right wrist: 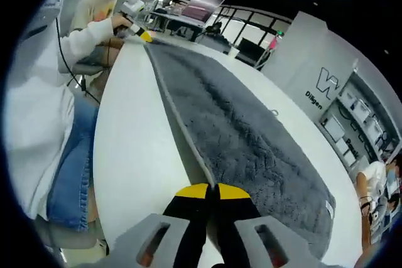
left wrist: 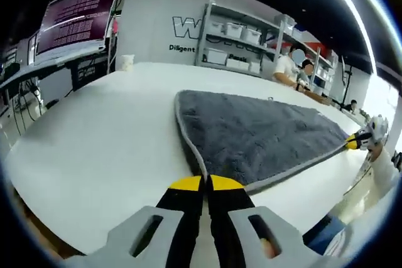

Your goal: Open the folded towel by lifting each exposed corner and separating the folded layers until the towel lies flat within the target outline without major curled edges

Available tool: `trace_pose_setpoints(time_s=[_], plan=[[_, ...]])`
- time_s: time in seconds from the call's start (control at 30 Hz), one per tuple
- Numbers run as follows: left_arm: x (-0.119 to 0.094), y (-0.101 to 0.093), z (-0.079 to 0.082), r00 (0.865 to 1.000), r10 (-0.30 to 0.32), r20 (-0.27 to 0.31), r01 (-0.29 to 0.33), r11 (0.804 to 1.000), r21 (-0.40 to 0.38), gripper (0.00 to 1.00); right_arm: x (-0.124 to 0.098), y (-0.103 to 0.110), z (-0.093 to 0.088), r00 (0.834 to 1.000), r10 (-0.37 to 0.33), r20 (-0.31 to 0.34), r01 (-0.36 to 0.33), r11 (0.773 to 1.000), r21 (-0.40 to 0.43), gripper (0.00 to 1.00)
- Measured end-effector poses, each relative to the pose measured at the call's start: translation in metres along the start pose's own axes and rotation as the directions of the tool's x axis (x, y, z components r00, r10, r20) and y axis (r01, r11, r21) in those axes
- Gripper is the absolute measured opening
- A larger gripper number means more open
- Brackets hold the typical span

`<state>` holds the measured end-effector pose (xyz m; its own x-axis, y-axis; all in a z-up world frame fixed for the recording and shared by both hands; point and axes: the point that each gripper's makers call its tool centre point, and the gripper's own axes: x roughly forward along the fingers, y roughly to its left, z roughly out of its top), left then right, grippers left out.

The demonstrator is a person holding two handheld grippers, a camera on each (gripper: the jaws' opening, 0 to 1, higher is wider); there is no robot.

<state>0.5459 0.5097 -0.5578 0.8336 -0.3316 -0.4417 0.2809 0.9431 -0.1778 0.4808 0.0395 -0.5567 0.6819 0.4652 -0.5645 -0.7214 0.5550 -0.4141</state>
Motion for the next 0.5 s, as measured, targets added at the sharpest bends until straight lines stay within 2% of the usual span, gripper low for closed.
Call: trace_pose_setpoints(time_s=[0.5], plan=[[-0.002, 0.004, -0.004, 1.000, 0.001, 0.002, 0.000, 1.000, -0.019, 0.03, -0.005, 0.021, -0.005, 0.999, 0.047, -0.022, -0.047, 0.998, 0.038, 0.00]])
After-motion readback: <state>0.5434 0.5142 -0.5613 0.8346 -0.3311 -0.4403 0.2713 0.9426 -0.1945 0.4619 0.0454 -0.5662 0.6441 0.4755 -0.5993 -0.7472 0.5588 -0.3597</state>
